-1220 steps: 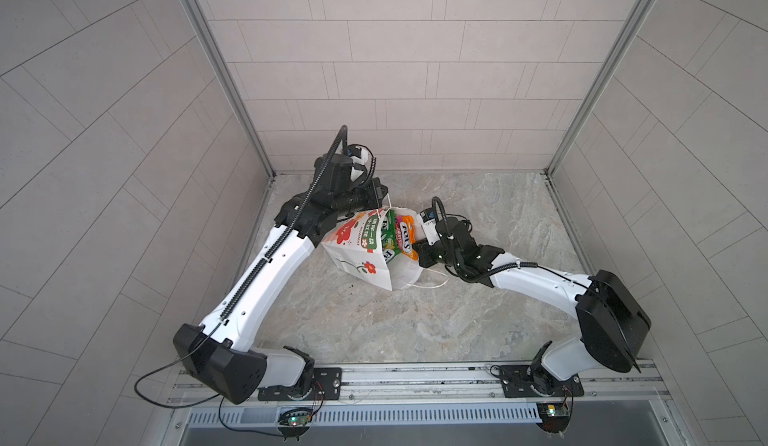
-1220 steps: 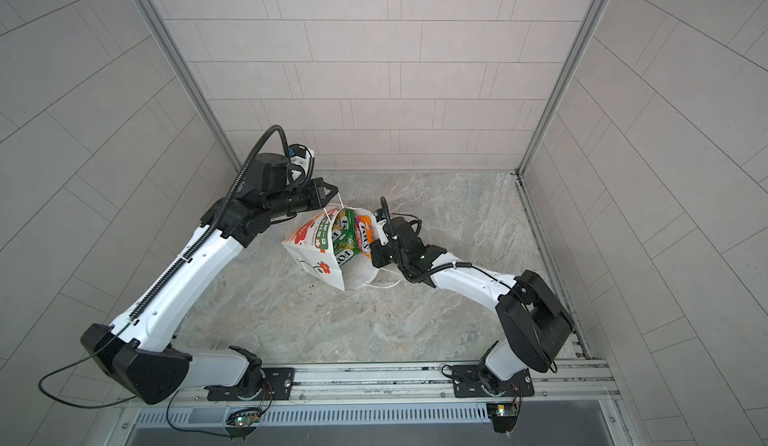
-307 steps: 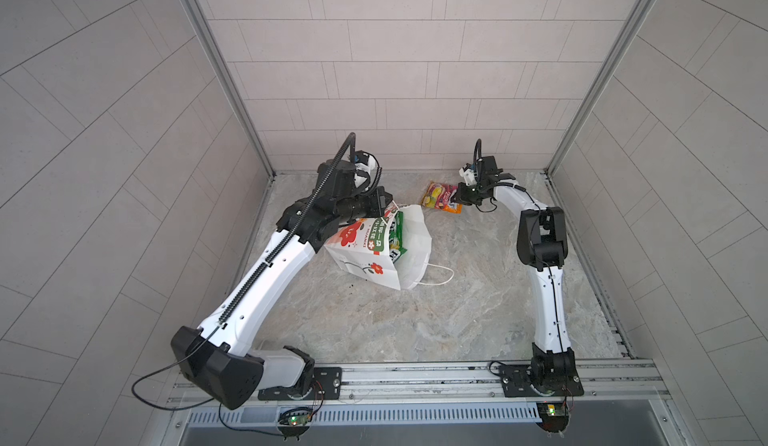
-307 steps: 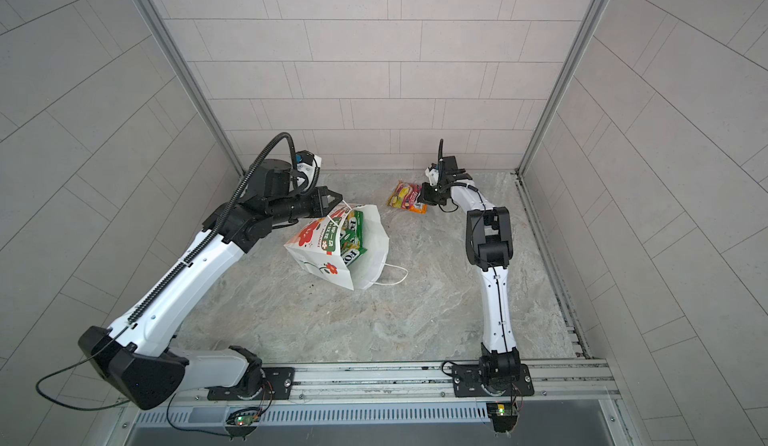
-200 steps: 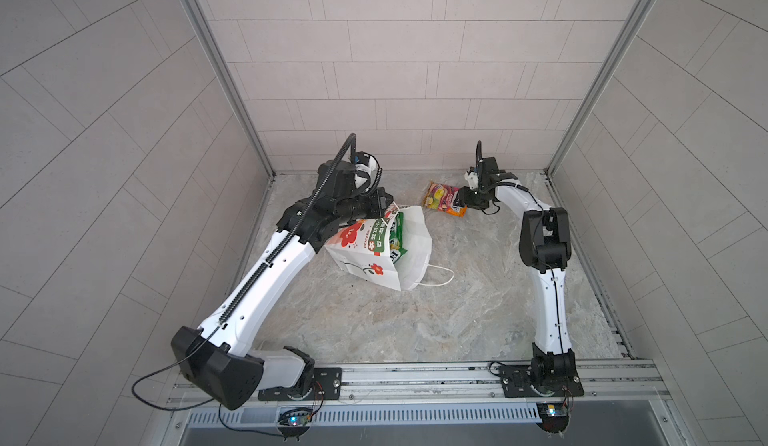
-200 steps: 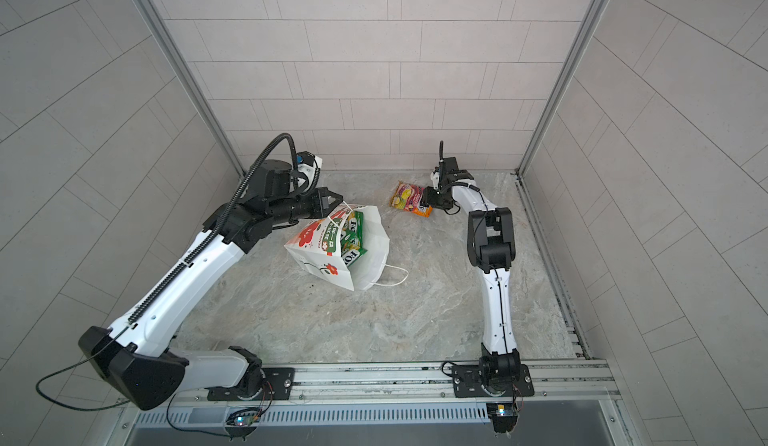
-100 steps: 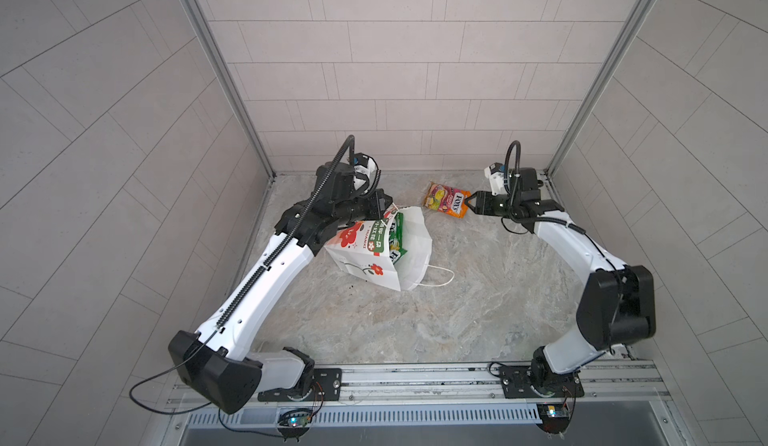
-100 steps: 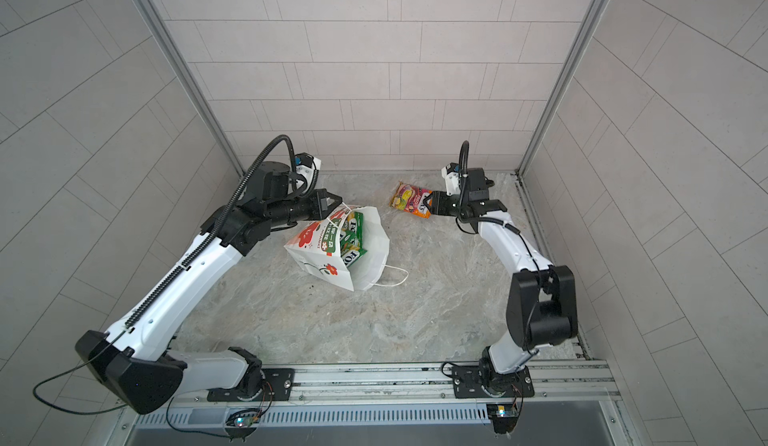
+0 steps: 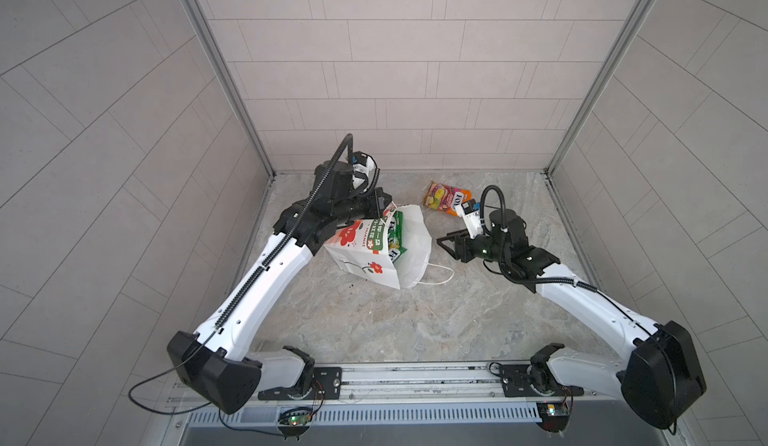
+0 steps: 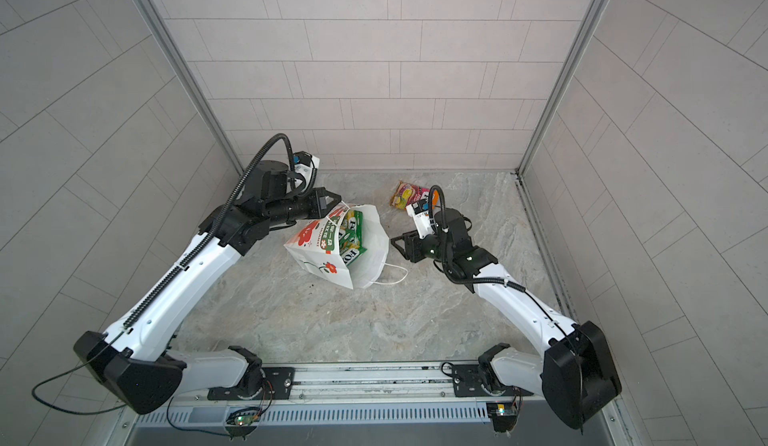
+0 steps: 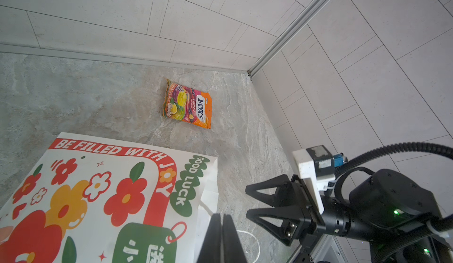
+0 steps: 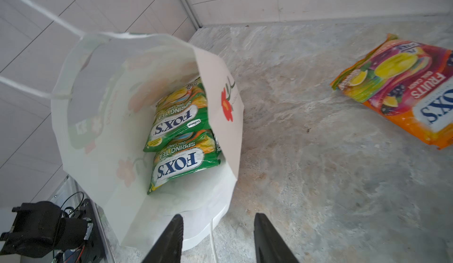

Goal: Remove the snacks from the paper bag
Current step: 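Move the open right gripper back over the bag and lower it inside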

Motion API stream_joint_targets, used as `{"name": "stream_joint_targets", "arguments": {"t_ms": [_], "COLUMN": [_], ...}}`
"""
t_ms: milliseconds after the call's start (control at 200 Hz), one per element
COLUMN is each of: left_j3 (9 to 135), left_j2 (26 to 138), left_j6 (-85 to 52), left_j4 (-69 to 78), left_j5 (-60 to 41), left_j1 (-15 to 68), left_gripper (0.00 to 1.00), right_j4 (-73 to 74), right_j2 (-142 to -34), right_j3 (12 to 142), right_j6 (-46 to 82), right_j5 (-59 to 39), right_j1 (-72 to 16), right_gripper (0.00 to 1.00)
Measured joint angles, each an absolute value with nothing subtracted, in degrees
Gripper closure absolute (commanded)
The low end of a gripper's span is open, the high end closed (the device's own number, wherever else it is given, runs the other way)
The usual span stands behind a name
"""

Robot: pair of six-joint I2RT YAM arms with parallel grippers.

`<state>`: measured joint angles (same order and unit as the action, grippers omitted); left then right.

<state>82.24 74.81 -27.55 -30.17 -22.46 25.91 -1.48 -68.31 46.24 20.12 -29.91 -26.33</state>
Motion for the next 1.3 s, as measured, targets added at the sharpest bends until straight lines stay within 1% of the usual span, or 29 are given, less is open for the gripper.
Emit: {"name": "stream_joint_targets", "arguments": {"t_ms": [135,295,530,926,1301], "left_j3": [82.24,82.24,82.24,82.24,82.26], "left_j2": [74.83,74.83,74.83,74.83,75.02], "left_j6": [-27.59,-27.62,-27.64,-27.62,-27.62], "left_j4": [-30.09,-29.80,-29.80,-29.82,-29.85], "left_j5": [-22.50,-22.74,-23.00,-23.77,-25.12], "left_j1": [25.91,25.91,25.91,25.91,25.91], "left_gripper": [1.00,1.00,1.00,1.00,1.00], "right_j4": [-0.36,0.80,1.43,1.04,2.35], "right_j2": [-69.17,-73.34,-80.49,-90.98,-95.29], "right_j3": [45.91,47.18,50.85,58.08,60.97], "right_j6": [19.81,19.53,19.49,19.51,21.91], "right_j5": [-28.40,-26.50,-22.37,-14.87,-4.99], "right_j1": [-31.16,-36.36,-40.69,-42.28,-43.27], "right_gripper": [0.56,0.57,0.58,0.60,0.61]}}
